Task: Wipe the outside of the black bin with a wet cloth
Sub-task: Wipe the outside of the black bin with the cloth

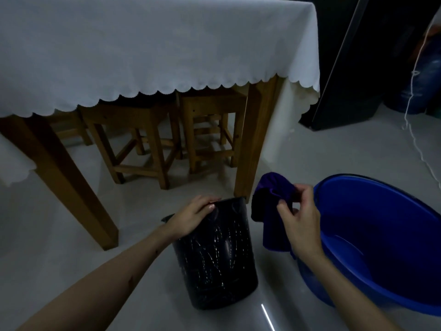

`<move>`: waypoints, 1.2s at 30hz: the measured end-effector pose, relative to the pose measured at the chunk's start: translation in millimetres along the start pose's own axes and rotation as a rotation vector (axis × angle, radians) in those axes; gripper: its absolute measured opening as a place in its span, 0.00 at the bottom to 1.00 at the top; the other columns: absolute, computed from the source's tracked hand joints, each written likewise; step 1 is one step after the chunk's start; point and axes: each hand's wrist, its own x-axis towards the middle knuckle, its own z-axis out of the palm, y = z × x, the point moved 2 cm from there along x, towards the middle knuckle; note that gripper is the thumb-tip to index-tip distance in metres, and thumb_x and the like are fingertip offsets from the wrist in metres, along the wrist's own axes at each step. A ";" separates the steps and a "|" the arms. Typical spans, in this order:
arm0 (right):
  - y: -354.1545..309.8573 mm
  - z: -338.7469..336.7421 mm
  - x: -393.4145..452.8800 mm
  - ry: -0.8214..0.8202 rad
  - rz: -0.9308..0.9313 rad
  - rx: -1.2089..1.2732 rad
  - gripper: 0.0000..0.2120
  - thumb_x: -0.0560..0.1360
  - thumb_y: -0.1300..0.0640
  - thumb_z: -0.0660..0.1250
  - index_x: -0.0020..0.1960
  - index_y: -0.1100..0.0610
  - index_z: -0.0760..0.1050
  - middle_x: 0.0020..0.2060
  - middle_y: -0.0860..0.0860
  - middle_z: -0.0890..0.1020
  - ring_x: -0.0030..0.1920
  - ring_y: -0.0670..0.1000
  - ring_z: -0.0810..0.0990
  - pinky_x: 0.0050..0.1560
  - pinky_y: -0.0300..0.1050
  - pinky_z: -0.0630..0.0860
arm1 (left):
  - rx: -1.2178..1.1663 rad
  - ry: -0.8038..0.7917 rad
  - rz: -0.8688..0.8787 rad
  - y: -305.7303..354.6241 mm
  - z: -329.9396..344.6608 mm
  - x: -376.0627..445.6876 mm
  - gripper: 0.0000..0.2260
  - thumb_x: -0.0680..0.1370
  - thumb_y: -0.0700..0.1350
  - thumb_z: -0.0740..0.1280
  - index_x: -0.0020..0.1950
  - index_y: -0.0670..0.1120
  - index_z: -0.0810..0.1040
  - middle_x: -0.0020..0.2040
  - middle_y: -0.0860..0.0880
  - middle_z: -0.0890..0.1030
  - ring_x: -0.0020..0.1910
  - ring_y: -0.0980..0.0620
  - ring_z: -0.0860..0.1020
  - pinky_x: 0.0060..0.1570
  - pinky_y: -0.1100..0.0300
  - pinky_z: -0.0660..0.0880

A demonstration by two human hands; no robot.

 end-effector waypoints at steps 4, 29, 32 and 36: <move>25.1 10.9 -10.9 -0.007 -0.019 0.005 0.16 0.76 0.65 0.68 0.54 0.47 0.69 0.48 0.43 0.77 0.46 0.42 0.79 0.43 0.41 0.77 | 0.377 -0.072 0.165 0.6 1.1 4.1 0.22 0.82 0.62 0.51 0.77 0.66 0.59 0.65 0.57 0.67 0.65 0.58 0.66 0.67 0.52 0.63; 139.3 121.6 -50.8 -0.181 -0.361 -0.355 0.20 0.79 0.46 0.61 0.70 0.41 0.67 0.71 0.49 0.69 0.67 0.54 0.67 0.66 0.49 0.67 | 0.299 0.037 0.427 -55.5 17.3 78.8 0.19 0.80 0.57 0.56 0.69 0.59 0.74 0.66 0.49 0.72 0.64 0.52 0.69 0.63 0.53 0.65; 137.9 125.8 -53.7 -0.171 -0.365 -0.404 0.18 0.79 0.46 0.59 0.69 0.40 0.68 0.70 0.49 0.68 0.67 0.55 0.68 0.64 0.52 0.67 | 0.286 0.052 0.435 -55.2 16.6 77.4 0.20 0.80 0.56 0.56 0.70 0.58 0.74 0.65 0.48 0.72 0.62 0.54 0.68 0.62 0.56 0.65; 134.1 131.3 -57.1 -0.168 -0.418 -0.403 0.18 0.77 0.54 0.60 0.66 0.43 0.70 0.66 0.49 0.70 0.61 0.53 0.72 0.60 0.48 0.68 | 0.274 0.089 0.456 -57.2 15.7 75.3 0.21 0.79 0.56 0.56 0.70 0.54 0.75 0.64 0.47 0.74 0.59 0.61 0.65 0.59 0.70 0.60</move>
